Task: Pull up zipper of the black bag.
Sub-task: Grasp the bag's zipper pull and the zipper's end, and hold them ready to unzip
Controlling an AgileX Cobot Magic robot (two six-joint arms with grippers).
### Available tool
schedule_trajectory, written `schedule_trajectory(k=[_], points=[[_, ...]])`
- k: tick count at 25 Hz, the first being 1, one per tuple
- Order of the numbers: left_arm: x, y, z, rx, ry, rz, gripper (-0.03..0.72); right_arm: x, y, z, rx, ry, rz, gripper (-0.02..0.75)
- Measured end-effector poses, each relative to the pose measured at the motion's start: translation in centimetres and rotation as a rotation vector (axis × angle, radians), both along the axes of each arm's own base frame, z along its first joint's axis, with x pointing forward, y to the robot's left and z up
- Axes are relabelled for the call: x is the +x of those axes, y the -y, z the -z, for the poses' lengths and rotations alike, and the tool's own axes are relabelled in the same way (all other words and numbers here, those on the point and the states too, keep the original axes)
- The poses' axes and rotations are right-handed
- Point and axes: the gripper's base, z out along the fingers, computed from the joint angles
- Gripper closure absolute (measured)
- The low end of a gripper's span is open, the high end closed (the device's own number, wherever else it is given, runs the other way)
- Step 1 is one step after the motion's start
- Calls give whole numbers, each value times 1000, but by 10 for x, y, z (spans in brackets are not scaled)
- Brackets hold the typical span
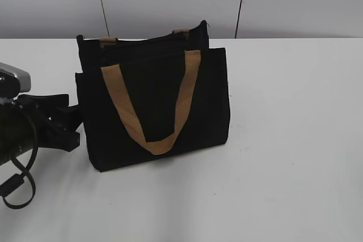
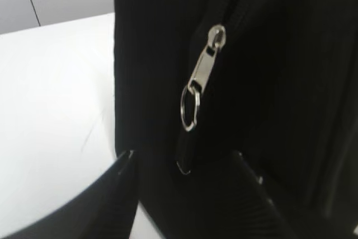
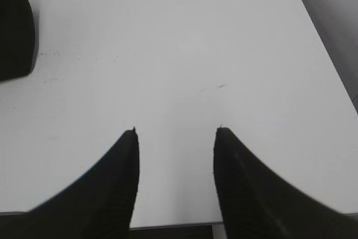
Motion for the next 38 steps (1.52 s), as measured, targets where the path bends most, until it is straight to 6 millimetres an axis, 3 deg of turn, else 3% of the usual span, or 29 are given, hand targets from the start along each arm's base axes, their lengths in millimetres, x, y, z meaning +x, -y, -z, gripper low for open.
schedule_trajectory(k=[11,26,30,38], points=[[5,3,17,-14,18,7,295,0,0,0,0,0,0,391],[32,13,30,-30,6,-4,309,0,0,0,0,0,0,391],[32,13,30,-30,5,-4,362,0,0,0,0,0,0,391],[32,13,30,-29,6,-1,556,0,0,0,0,0,0,391]])
